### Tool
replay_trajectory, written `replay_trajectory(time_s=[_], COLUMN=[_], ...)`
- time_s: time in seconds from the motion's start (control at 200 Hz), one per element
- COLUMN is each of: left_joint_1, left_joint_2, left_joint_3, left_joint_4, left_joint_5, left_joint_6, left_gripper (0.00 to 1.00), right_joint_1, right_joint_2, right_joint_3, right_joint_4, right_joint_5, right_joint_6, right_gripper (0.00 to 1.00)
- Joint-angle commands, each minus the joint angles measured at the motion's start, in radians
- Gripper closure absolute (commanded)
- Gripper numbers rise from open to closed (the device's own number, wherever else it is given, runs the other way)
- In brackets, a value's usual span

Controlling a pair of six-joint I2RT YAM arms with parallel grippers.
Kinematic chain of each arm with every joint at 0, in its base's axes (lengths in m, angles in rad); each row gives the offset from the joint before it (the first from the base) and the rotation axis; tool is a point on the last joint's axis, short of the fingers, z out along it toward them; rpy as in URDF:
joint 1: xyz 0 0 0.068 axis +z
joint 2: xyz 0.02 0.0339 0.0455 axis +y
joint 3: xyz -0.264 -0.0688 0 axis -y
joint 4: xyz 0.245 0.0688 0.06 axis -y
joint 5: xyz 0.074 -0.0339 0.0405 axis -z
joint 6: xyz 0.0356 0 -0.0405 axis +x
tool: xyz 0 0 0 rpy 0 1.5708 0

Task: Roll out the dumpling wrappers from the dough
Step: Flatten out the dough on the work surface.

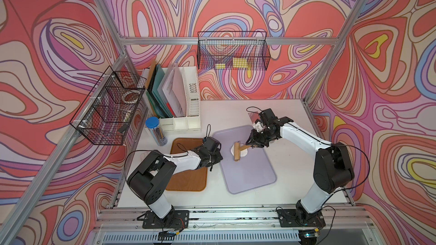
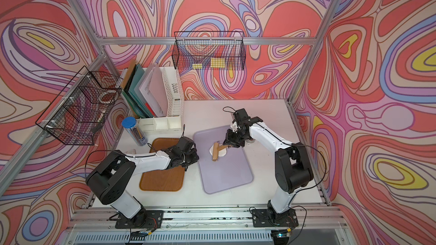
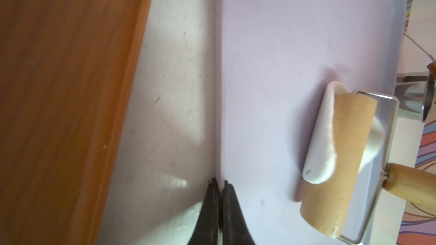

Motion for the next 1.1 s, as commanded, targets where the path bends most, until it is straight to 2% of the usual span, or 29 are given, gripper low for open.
replay_trajectory(time_s=[0.0, 0.831, 0.956, 1.097], left_joint_1=[-0.005, 0.012, 0.012, 0.012], left_joint_2=[0.012, 0.016, 0.015, 0.014], left_joint_3=[-0.004, -0.010, -0.012, -0.013], left_joint_4=[-0.045, -0.032, -0.031, -0.029], left_joint_5=[0.010, 0.029, 0.031, 0.033], left_joint_6=[0.013, 0.013, 0.012, 0.012], left_gripper=[1.00, 1.00, 1.00, 1.00], right_joint_1=[-0.065, -0.156, -0.156, -0.146], right_joint_2=[0.038, 0.012, 0.003, -0.031], right_joint_3=[-0.077, -0.101, -0.101, -0.075], right_joint_4=[-0.189, -0.255, -0.243, -0.218], right_joint_5=[0.394, 0.527, 0.517, 0.417], right_joint_6=[-0.069, -0.099, -0.103, -0.107], right_gripper=[1.00, 1.00, 1.00, 1.00])
